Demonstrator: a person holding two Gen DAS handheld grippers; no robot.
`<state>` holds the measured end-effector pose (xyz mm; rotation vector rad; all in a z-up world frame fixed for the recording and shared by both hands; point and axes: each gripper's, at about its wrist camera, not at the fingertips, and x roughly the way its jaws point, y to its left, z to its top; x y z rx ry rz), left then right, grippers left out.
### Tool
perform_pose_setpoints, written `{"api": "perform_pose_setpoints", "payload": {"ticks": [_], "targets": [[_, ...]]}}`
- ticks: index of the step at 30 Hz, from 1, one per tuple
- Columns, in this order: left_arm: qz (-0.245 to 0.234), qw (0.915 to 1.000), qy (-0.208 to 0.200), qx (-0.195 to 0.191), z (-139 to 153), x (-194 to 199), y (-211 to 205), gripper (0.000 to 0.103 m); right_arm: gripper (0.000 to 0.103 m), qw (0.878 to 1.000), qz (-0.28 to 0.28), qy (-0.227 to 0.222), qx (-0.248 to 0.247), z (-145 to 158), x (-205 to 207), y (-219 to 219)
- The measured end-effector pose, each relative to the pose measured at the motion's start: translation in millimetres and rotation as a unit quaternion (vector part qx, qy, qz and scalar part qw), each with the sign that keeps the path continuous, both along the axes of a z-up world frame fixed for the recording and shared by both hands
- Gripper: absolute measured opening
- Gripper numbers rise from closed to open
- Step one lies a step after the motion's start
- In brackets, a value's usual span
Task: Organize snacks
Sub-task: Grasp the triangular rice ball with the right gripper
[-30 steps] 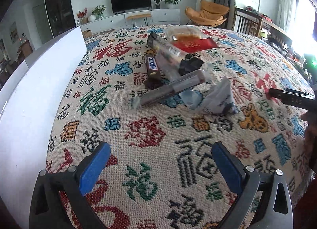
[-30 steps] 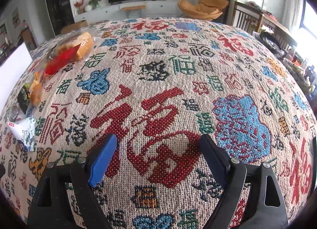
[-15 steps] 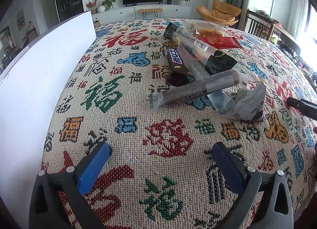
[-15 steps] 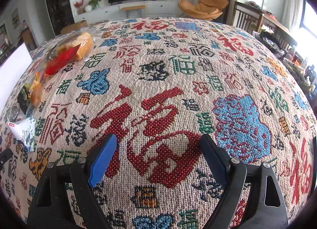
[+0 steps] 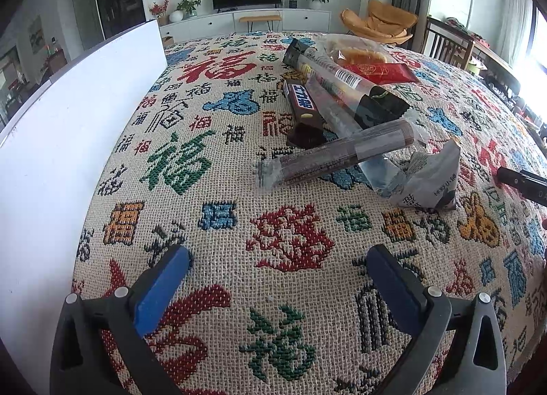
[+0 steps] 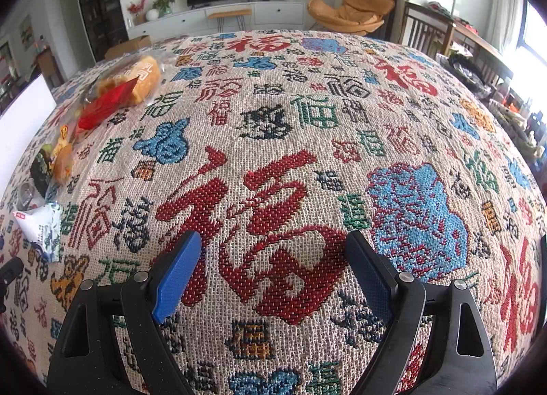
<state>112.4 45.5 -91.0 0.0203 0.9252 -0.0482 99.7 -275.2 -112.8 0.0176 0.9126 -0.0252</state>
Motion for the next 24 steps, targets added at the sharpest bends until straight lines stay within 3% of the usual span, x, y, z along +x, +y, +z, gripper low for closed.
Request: {"api": "perform_pose_setpoints", "payload": {"ticks": [24], "targets": [[-0.001,1.0000,0.002,0.000,-0.1,1.5,0.4,0.103,0.089,1.000,-0.008,0.006,-0.008,1.1,-1.3,2.0]]}}
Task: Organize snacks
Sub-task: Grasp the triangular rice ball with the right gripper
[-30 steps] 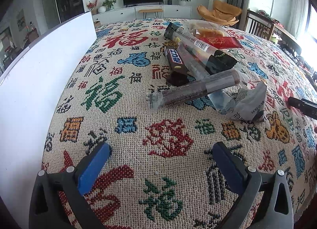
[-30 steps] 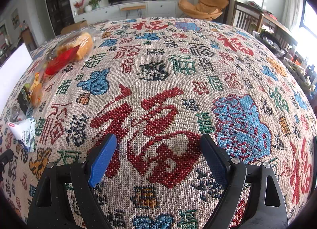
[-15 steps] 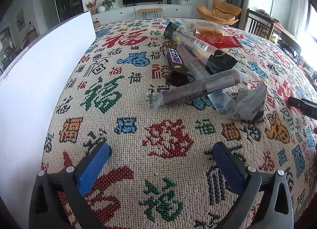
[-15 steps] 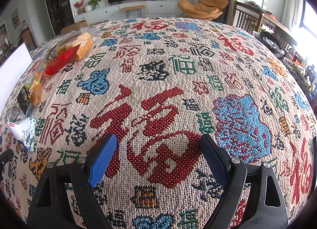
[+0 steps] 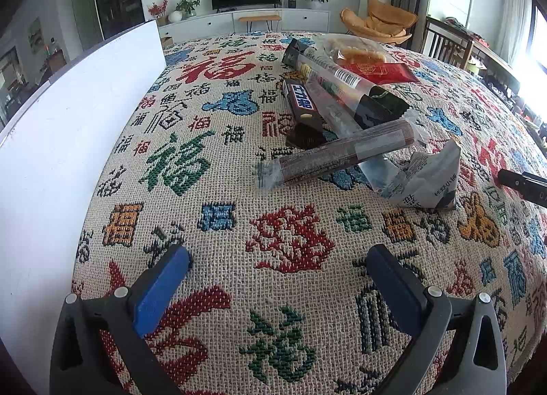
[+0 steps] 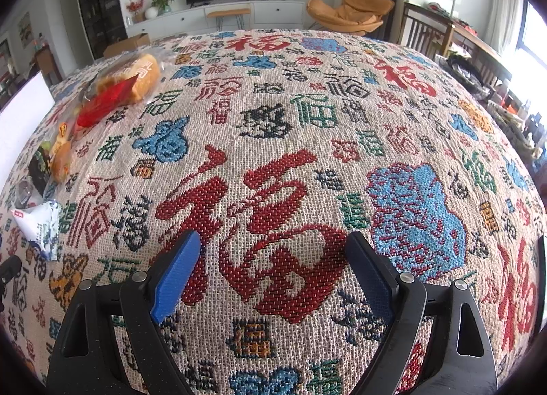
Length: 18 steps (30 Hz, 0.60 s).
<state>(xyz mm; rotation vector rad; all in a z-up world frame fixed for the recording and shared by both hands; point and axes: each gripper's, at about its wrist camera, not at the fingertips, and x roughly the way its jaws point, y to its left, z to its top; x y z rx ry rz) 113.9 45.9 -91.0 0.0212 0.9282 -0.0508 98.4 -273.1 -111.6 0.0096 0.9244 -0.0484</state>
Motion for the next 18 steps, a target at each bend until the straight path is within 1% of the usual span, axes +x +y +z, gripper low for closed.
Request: {"api": "perform_pose_setpoints", "payload": {"ticks": [1,2,3,4,6,8,10,11,12,13,14,15,16,17,18], "targets": [[0.000,1.0000,0.000,0.000,0.0,-0.2,-0.1,0.103,0.089,1.000,0.000,0.006,0.003,2.2,-2.1,5.6],[0.000,1.0000,0.000,0.000,0.0,0.3,0.1,0.103,0.089,0.999,0.025,0.003,0.025,6.2,-6.5,16.5],[0.000,1.0000,0.000,0.000,-0.1,-0.2,0.0,0.103,0.089,0.997,0.059,-0.011,0.054,11.7,-12.2,27.9],[0.000,1.0000,0.000,0.000,-0.2,-0.3,0.0,0.103,0.089,0.992,0.100,-0.029,0.078,18.0,-19.5,44.3],[0.000,1.0000,0.000,0.000,-0.2,-0.4,-0.1,0.103,0.088,0.979,0.174,-0.039,0.100,26.5,-26.8,78.2],[0.000,1.0000,0.000,0.000,-0.3,-0.2,0.0,0.103,0.088,0.967,0.234,-0.028,0.091,28.3,-25.8,111.5],[0.000,1.0000,-0.001,0.000,-0.4,0.0,0.1,0.103,0.088,0.960,0.271,-0.020,0.059,23.5,-21.3,137.1],[0.002,1.0000,-0.001,0.002,-0.5,-0.5,0.0,0.103,0.086,0.955,0.293,-0.011,0.040,18.3,-17.9,148.7],[0.009,1.0000,-0.001,-0.001,-0.6,0.2,2.1,0.103,0.086,0.951,0.308,-0.002,0.016,12.3,-14.3,157.8],[0.009,1.0000,-0.001,-0.003,-0.8,0.3,2.7,0.103,0.086,0.949,0.314,-0.003,0.001,8.9,-11.1,160.5],[0.008,1.0000,-0.001,-0.001,-0.9,0.6,2.1,0.103,0.086,0.956,0.294,-0.018,-0.011,9.7,-6.2,156.4],[0.008,1.0000,-0.001,-0.001,-1.2,1.1,2.1,0.103,0.086,0.967,0.251,-0.029,-0.031,11.0,1.1,146.4],[0.009,1.0000,-0.001,-0.001,-1.1,1.0,2.1,0.103,0.086,0.978,0.205,-0.034,-0.031,13.0,8.7,131.9],[0.009,1.0000,-0.001,-0.001,-1.2,1.4,2.2,0.103,0.086,0.985,0.169,-0.036,0.003,16.5,14.2,111.4],[0.009,1.0000,-0.001,-0.001,-1.1,1.1,2.4,0.103,0.086,0.988,0.146,-0.040,0.032,19.5,14.8,94.4]]}}
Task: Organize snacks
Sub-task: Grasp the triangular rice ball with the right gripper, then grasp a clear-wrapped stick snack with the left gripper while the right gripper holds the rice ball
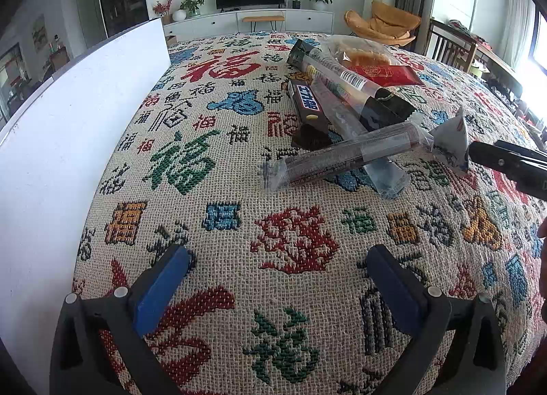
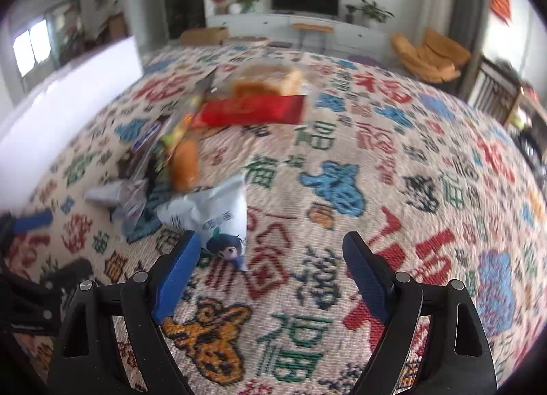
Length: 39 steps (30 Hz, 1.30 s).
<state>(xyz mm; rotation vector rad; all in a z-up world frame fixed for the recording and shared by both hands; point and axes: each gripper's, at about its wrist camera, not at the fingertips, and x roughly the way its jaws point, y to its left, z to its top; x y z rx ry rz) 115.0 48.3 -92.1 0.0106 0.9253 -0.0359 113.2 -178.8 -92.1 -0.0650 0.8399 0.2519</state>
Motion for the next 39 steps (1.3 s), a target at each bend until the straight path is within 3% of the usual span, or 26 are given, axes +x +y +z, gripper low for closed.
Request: {"api": "perform_pose_setpoints", "payload": {"ticks": [2,6,15,20,22,25,27,30,33,35,39], "targets": [[0.000,1.0000,0.000,0.000,0.0,0.1,-0.1,0.103,0.088,1.000,-0.021,0.003,-0.004,1.4,-5.9,-21.6],[0.000,1.0000,0.000,0.000,0.0,0.2,0.0,0.103,0.088,0.996,-0.027,0.008,-0.088,-14.8,-26.7,-42.2],[-0.010,0.9999,0.002,-0.003,0.0,-0.1,0.9,0.103,0.089,0.997,-0.062,0.031,-0.028,-14.8,-19.3,-71.1],[-0.079,0.9961,0.039,-0.002,4.3,9.8,-0.5,0.103,0.089,0.997,-0.065,0.032,-0.028,-15.3,-17.7,-72.4],[-0.112,0.9927,0.041,0.016,12.0,19.0,-6.3,0.103,0.089,0.997,-0.065,0.032,-0.027,-15.4,-19.3,-72.4],[-0.132,0.9878,-0.021,0.080,33.7,33.8,-19.8,0.103,0.090,0.997,-0.067,0.033,-0.027,-16.2,-17.7,-71.3],[-0.165,0.9806,-0.034,0.100,36.8,46.0,-29.9,0.102,0.090,0.997,-0.067,0.033,-0.026,-16.2,-17.2,-71.9],[-0.205,0.9719,-0.018,0.114,27.7,65.9,-40.4,0.083,0.091,0.997,-0.067,0.033,-0.025,-17.0,-15.8,-71.5],[-0.236,0.9675,0.029,0.086,17.2,75.2,-42.0,0.045,0.091,0.997,-0.067,0.033,-0.026,-16.9,-15.9,-71.7],[-0.227,0.9720,0.054,0.028,21.0,76.3,-32.0,0.039,0.091,0.997,-0.067,0.033,-0.025,-16.9,-16.0,-71.8],[-0.181,0.9739,0.127,-0.049,26.3,62.5,-21.0,0.024,0.091,0.997,-0.067,0.033,-0.026,-17.0,-16.1,-71.8]]}}
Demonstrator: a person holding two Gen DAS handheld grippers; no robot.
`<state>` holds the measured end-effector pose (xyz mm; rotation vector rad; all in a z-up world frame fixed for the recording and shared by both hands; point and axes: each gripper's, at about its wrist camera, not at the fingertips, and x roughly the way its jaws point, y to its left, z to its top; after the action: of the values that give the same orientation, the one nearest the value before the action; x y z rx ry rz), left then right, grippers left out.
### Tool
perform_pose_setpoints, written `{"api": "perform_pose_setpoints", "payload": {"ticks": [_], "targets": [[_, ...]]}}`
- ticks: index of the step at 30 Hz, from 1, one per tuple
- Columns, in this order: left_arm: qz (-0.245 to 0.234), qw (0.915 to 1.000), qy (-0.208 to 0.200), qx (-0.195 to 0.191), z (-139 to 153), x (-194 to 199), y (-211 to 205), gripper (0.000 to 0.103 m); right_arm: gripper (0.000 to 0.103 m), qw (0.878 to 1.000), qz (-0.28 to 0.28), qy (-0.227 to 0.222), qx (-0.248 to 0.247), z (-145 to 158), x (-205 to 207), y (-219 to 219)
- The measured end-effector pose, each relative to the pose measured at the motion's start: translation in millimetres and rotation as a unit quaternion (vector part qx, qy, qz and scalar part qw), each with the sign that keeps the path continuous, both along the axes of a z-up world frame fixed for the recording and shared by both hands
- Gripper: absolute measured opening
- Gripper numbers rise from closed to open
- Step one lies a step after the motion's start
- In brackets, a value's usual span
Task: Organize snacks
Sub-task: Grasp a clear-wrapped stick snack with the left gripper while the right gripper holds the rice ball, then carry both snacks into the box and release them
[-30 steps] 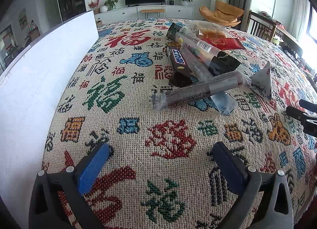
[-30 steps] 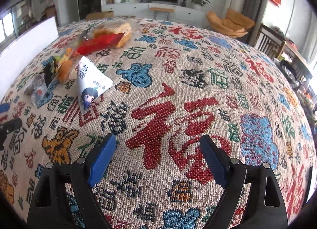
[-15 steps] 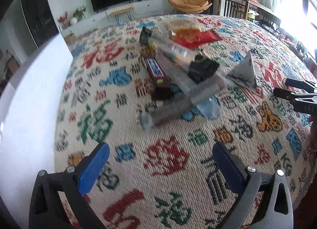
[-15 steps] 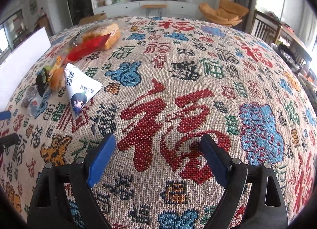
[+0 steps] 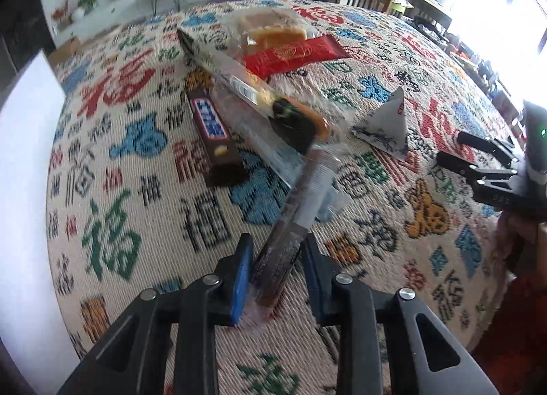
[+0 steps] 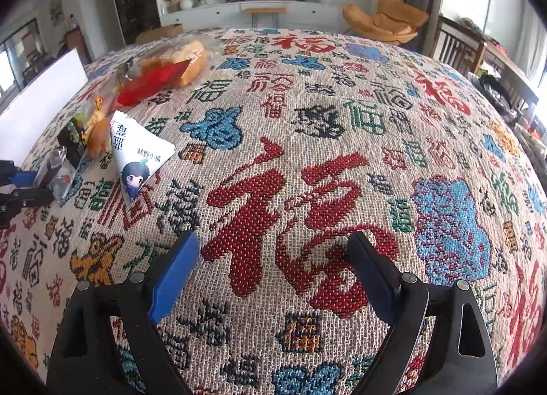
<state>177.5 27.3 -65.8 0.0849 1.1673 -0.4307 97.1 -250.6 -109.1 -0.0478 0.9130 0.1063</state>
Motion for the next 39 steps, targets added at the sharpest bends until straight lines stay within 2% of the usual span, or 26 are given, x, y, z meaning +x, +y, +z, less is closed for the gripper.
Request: {"api": "perform_pose_setpoints", "payload": {"ticks": [3,5,6,7,8,9,10,12,14,15,17,18,19,20,22,24,27,28,30,31,33,37,38,39], "targets": [[0.052,0.9935,0.079,-0.064,2.0,-22.1,11.1,0.022,0.091,1.000,0.000,0.000,0.000,0.0,-0.1,0.0],[0.056,0.9930,0.073,-0.074,5.3,-37.6,13.4,0.026,0.091,1.000,0.000,0.000,0.000,0.0,-0.2,0.0],[0.058,0.9951,0.055,-0.058,6.5,-42.9,14.2,0.040,0.091,1.000,0.000,0.000,0.000,0.0,-0.2,0.0],[0.065,0.9972,0.026,-0.026,7.0,-48.2,15.8,0.064,0.091,1.000,0.000,0.000,0.000,0.1,-0.2,0.0],[0.074,0.9972,0.005,-0.003,6.1,-51.1,17.1,0.075,0.091,1.000,0.000,0.000,0.000,0.0,-0.2,0.0],[0.084,0.9964,-0.005,0.008,4.7,-54.2,18.3,0.081,0.091,1.000,0.000,0.000,0.000,0.0,-0.2,0.1],[0.088,0.9961,-0.004,0.006,2.9,-54.9,19.9,0.081,0.091,1.000,0.000,0.000,0.000,0.0,-0.2,-0.1],[0.085,0.9957,0.011,-0.037,1.6,-60.8,20.9,0.081,0.091,1.000,0.000,0.000,0.000,0.0,-0.2,0.1],[0.078,0.9939,0.000,-0.077,5.7,-68.9,19.6,0.081,0.091,1.000,0.000,0.000,0.000,0.0,-0.2,0.0],[0.075,0.9942,-0.011,-0.075,7.6,-71.6,15.8,0.081,0.091,1.000,0.000,0.000,0.000,0.0,-0.2,0.1],[0.068,0.9963,-0.042,-0.033,9.0,-74.5,1.4,0.079,0.091,1.000,0.000,0.000,0.000,0.0,-0.2,0.1],[0.067,0.9961,-0.058,0.000,7.9,-74.6,-6.8,0.064,0.091,1.000,0.000,0.000,0.000,0.1,-0.3,-0.2],[0.065,0.9953,-0.067,0.024,4.2,-70.3,-17.9,0.044,0.091,1.000,0.000,0.000,0.000,0.0,-0.4,0.0],[0.060,0.9945,-0.069,0.051,-1.4,-69.2,-24.9,0.035,0.091,1.000,0.000,0.000,0.001,0.1,-0.5,-0.2],[0.060,0.9928,-0.087,0.057,-3.9,-71.8,-28.4,0.028,0.091,1.000,0.000,0.000,0.002,-0.6,1.2,0.8],[0.068,0.9927,-0.089,0.045,-3.3,-75.6,-25.5,0.019,0.091,1.000,0.000,-0.001,0.005,-0.8,2.1,0.5],[0.105,0.9915,-0.076,-0.006,-1.2,-83.1,-6.0,0.018,0.091,1.000,0.005,-0.006,0.019,0.9,1.0,-1.7],[0.112,0.9907,-0.075,-0.017,-3.1,-86.5,-0.3,0.018,0.091,0.999,0.017,-0.014,0.047,3.6,-2.0,-3.5],[0.121,0.9881,-0.084,-0.044,-3.1,-91.0,10.3,0.018,0.091,0.986,0.056,-0.031,0.151,12.1,-6.1,-4.9],[0.124,0.9867,-0.090,-0.054,-2.1,-94.8,12.8,0.018,0.091,0.982,0.070,-0.035,0.174,17.1,-3.7,2.3],[0.132,0.9847,-0.092,-0.068,0.0,-97.2,20.7,0.018,0.091,0.984,0.091,-0.043,0.148,24.8,8.4,26.8],[0.139,0.9817,-0.098,-0.086,10.4,-106.9,31.0,0.018,0.088,0.986,0.143,-0.005,0.081,14.9,49.0,81.2],[0.140,0.9808,-0.102,-0.090,13.4,-110.0,33.8,0.018,0.076,0.986,0.154,0.007,0.062,9.5,56.0,90.3],[0.141,0.9799,-0.104,-0.095,16.3,-113.2,36.5,0.018,0.051,0.986,0.156,0.020,0.048,4.8,61.7,96.0]]}}
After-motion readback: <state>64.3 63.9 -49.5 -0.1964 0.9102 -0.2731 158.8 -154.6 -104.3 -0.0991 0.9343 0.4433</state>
